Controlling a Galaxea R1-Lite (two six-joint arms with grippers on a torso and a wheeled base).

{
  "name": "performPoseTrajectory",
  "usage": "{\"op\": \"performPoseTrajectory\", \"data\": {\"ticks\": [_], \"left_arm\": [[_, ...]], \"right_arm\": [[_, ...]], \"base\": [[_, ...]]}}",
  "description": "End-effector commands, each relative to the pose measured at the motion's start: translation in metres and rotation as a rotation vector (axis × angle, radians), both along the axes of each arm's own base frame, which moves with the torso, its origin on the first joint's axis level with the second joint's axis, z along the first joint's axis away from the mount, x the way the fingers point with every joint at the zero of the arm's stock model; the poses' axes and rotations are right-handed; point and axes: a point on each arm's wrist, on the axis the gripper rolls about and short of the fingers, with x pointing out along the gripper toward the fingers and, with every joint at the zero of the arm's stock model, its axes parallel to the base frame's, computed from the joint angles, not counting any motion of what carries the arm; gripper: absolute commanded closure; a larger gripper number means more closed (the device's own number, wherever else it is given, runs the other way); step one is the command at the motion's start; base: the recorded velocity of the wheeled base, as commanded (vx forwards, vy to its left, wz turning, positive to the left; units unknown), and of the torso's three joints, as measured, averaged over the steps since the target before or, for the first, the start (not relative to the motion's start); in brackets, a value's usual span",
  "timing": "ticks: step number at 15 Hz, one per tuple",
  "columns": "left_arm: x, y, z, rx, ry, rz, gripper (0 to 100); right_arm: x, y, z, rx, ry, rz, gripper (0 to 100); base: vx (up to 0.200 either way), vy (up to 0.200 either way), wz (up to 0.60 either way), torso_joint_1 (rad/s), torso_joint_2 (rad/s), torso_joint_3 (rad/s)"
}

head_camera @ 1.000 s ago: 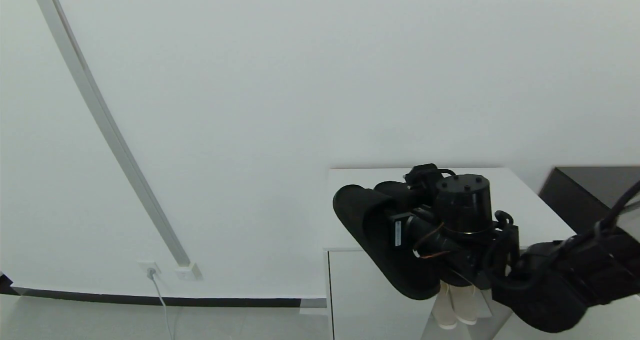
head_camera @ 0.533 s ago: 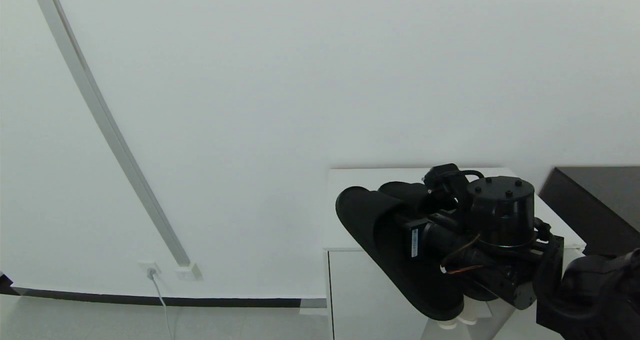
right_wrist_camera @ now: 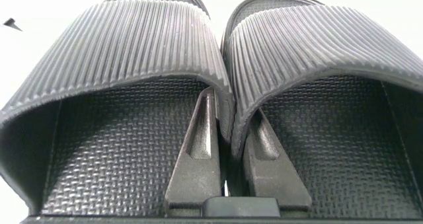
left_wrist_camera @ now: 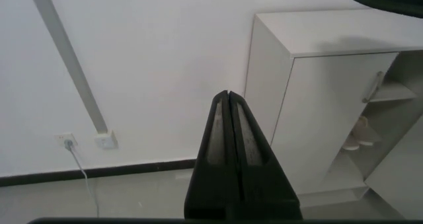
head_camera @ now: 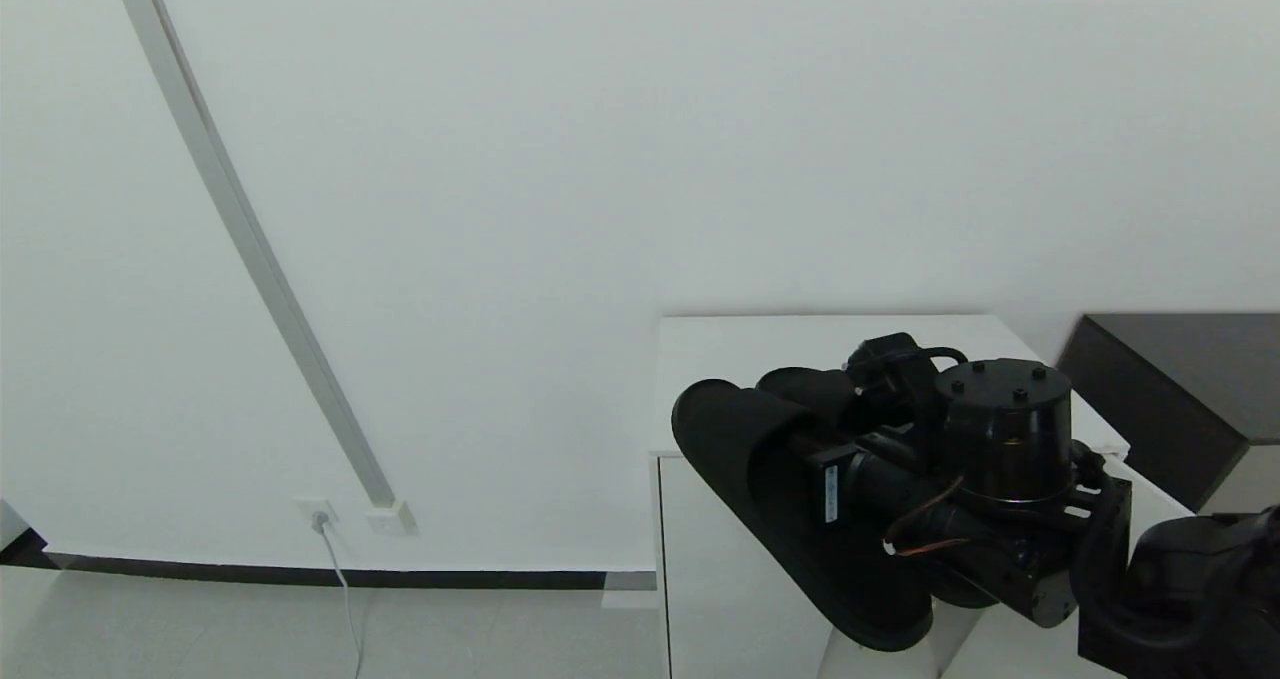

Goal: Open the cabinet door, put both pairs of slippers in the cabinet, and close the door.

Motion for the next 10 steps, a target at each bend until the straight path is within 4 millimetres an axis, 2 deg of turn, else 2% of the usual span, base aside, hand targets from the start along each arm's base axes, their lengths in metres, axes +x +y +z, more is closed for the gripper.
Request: {"op": "performPoseTrajectory", "data": {"ticks": [1, 2, 10], "left_arm": [[0.0001, 0.0000, -0.0001, -0.001, 0.002, 0.001, 100], [0.0001, 0.0000, -0.0001, -0.001, 0.002, 0.001, 100], [0.0001, 0.0000, -0.0001, -0.001, 0.002, -0.001, 100]], "right_arm": [[0.0004, 0.0004, -0.0011, -0.002, 0.002, 0.000, 100], [0.0007, 0.0005, -0.0015, -0.004, 0.002, -0.006, 100], [-0.0020, 0.0058, -0.0079, -0.025, 0.012, -0.009, 100]], "base": [[-0.200, 0.000, 0.00, 0.002, 0.01, 0.007], [-0.200, 0.000, 0.00, 0.002, 0.00, 0.002], [0.000, 0.000, 0.00, 0.000, 0.00, 0.000]]}}
